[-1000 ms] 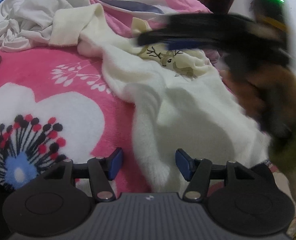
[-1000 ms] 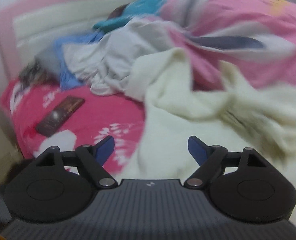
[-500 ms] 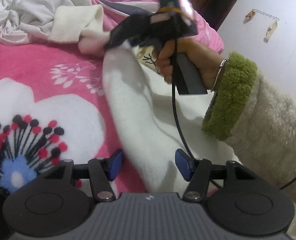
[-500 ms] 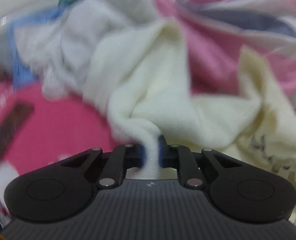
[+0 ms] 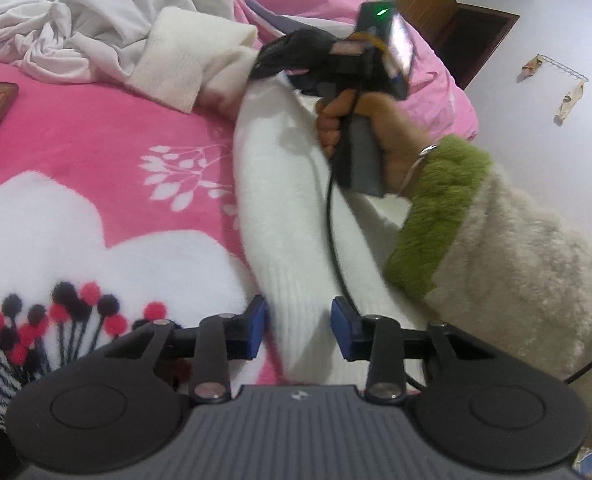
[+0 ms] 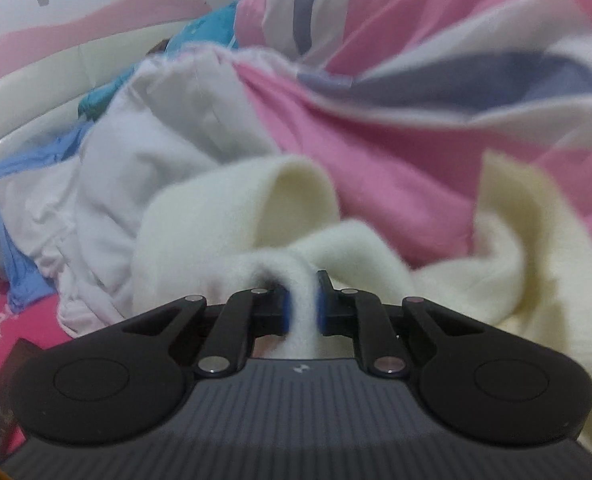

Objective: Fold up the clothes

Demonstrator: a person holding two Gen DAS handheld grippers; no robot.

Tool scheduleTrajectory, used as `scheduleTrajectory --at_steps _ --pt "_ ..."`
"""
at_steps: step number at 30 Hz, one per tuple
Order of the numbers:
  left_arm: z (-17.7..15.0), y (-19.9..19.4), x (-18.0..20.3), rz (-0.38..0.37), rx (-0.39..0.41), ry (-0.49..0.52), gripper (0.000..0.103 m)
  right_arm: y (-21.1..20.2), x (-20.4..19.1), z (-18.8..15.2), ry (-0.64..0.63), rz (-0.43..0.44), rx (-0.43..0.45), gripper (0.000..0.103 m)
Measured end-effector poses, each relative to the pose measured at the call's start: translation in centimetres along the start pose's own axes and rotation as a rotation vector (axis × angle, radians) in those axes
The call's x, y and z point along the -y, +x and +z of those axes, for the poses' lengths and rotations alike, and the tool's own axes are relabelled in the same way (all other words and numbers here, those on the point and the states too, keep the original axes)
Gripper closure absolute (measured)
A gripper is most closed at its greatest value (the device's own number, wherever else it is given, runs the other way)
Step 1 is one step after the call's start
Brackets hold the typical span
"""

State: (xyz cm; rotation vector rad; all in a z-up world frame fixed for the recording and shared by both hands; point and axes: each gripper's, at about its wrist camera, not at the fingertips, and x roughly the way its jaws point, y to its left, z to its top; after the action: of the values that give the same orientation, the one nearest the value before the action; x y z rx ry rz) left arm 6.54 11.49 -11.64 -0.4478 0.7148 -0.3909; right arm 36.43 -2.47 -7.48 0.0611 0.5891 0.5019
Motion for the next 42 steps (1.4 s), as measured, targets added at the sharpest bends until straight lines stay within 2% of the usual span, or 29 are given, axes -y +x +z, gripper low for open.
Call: scheduleTrajectory --at_steps 4,6,7,8,9,10,11,12,13,15,17,18,21,23,25,27,31,33,36,38,42 --pt "0.0 0.3 0.4 0.008 -0.004 0.002 0.066 1.7 1.0 -1.4 0.049 0.021 -0.026 0.091" --pt "0.2 0.4 0.4 0.003 -0.013 -0.011 0.061 0.6 1.4 -0.9 0.065 0.041 -0.059 0.088" --pt "0.5 0.6 0.1 -0.006 -0.019 -0.024 0.053 0.1 1.6 -0.6 0.074 0.051 -0.076 0.086" --pt "0.6 0.7 0.1 -0.016 -0.023 -0.034 0.046 -0.4 1.8 -0.3 0.082 0.061 -0.093 0.078" --pt "0.6 0.8 0.2 -0.02 -0.024 -0.039 0.044 -1.5 2.2 -0.1 0.108 0.076 -0.11 0.062" --pt "0.7 0.9 0.3 -0.021 -0.026 -0.042 0.041 -2.9 2.8 0.1 0.133 0.091 -0.116 0.051" --pt "0.6 1.0 0.5 -0.014 -0.026 -0.035 0.041 -4.9 3.6 0.1 0.143 0.098 -0.094 0.032" --pt "0.7 1.1 0.7 -0.006 -0.024 -0.026 0.04 -7.0 4.3 0.0 0.153 0.106 -0.07 0.021" --pt "0.7 1.2 0.8 0.001 -0.023 -0.017 0.039 -9.3 5.3 -0.1 0.148 0.113 -0.032 0.019" --pt "0.7 1.4 1.1 0.014 -0.018 -0.009 0.039 -13.3 7.2 -0.3 0.145 0.105 0.011 0.018" --pt "0.8 1.5 1.3 0.024 -0.014 -0.006 0.04 -17.1 9.7 -0.8 0.142 0.04 0.05 0.017" --pt "0.8 1.5 1.3 0.03 -0.011 -0.004 0.04 -18.4 10.9 -1.1 0.128 -0.012 0.063 0.017" --pt "0.7 1.8 1.5 0.061 -0.004 0.001 0.045 -20.3 15.0 -2.4 0.117 -0.191 0.029 0.017" --pt "0.7 2.0 1.5 0.075 -0.005 0.002 0.045 -19.7 17.2 -3.8 0.148 -0.223 -0.054 0.018" --pt "0.6 2.0 1.8 0.089 -0.007 0.01 0.045 -18.6 17.4 -5.0 0.11 -0.251 -0.095 0.021" --pt "0.6 2.2 2.1 0.104 -0.012 0.031 0.045 -16.9 17.9 -5.6 0.074 -0.292 -0.125 0.037" --pt "0.5 2.2 2.7 0.122 -0.023 0.084 0.045 -12.9 20.1 -5.6 0.052 -0.374 -0.175 0.057" --pt "0.4 2.2 2.7 0.125 -0.025 0.097 0.045 -11.5 22.2 -5.2 0.083 -0.415 -0.178 0.059" --pt "0.3 2.2 2.7 0.123 -0.026 0.112 0.045 -9.5 25.6 -3.8 0.174 -0.433 -0.16 0.059" --pt "0.3 2.2 2.8 0.123 -0.028 0.123 0.045 -8.8 27.6 -3.1 0.268 -0.404 -0.144 0.059" --pt "0.3 2.3 2.9 0.124 -0.032 0.13 0.045 -8.2 28.5 -2.6 0.294 -0.405 -0.15 0.056"
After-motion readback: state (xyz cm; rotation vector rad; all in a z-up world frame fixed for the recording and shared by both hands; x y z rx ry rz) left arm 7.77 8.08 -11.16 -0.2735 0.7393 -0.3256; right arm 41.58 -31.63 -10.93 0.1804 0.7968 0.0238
